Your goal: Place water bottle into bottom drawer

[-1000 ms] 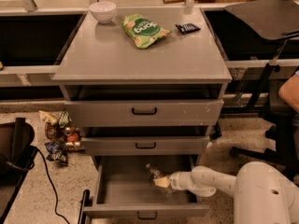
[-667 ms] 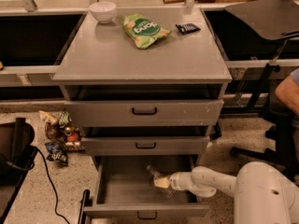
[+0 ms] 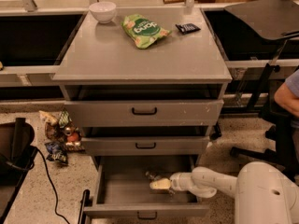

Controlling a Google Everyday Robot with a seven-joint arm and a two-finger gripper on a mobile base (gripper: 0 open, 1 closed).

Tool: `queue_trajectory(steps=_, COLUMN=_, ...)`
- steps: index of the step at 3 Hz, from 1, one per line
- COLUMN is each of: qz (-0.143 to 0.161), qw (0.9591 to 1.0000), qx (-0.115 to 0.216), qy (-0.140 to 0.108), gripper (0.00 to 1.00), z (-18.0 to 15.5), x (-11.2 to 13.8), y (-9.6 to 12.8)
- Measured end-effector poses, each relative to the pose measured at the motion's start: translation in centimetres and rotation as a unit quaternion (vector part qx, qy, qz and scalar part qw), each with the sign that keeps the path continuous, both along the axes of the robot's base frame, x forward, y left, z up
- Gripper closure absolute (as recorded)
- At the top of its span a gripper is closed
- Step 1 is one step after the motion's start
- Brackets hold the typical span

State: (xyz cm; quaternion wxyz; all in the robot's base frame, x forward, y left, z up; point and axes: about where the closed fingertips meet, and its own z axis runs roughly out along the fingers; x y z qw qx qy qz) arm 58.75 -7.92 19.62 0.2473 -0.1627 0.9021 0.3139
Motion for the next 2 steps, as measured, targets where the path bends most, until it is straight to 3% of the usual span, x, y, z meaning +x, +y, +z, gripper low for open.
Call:
queue_trajectory(steps=1, qz=0.029, qw=0.9982, qx=0.029, qy=-0.043, gripper=0.0, z=3.1, x=-1.5, y=0.0)
queue_trajectory(steps=2, qz=0.106, qw=0.9816, qx=0.085, qy=-0.135, gripper=0.0, z=10.8, x=-5.3, y=0.9)
